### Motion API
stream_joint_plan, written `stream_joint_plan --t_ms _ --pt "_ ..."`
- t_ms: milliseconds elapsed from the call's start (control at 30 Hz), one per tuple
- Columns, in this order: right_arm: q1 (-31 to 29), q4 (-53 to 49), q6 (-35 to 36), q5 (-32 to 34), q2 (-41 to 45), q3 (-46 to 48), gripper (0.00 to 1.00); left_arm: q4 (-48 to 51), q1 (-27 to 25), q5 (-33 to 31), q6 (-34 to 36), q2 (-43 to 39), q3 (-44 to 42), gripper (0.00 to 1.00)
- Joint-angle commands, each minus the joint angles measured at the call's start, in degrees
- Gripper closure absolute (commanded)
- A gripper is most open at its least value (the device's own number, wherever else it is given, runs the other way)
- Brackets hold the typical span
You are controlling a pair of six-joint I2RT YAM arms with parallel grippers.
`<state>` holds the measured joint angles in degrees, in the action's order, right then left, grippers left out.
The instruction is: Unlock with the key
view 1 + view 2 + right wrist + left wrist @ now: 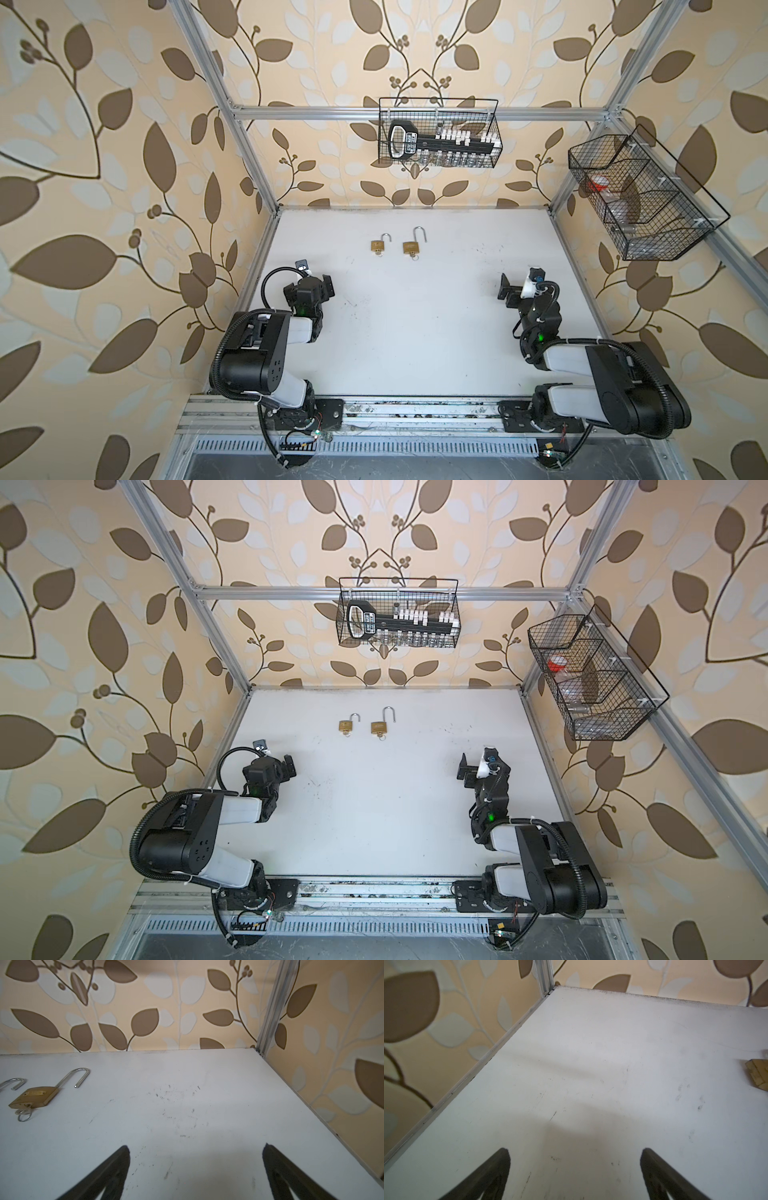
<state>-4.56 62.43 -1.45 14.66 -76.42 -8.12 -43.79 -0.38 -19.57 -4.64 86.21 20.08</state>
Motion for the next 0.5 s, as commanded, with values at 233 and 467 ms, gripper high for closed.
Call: stream_joint_plan --t_ms 233,467 --pt "1.27 -3.59 -0.31 0.18 -0.73 -1.9 0.0 -0.33 -0.06 0.5 0.18 -0.41 1.36 0.01" --pt "1.79 -3.64 1.99 -6.87 0.02 -1.35 0.0 -0.46 -0.08 0.46 0.16 -0.43 1.33 0.01"
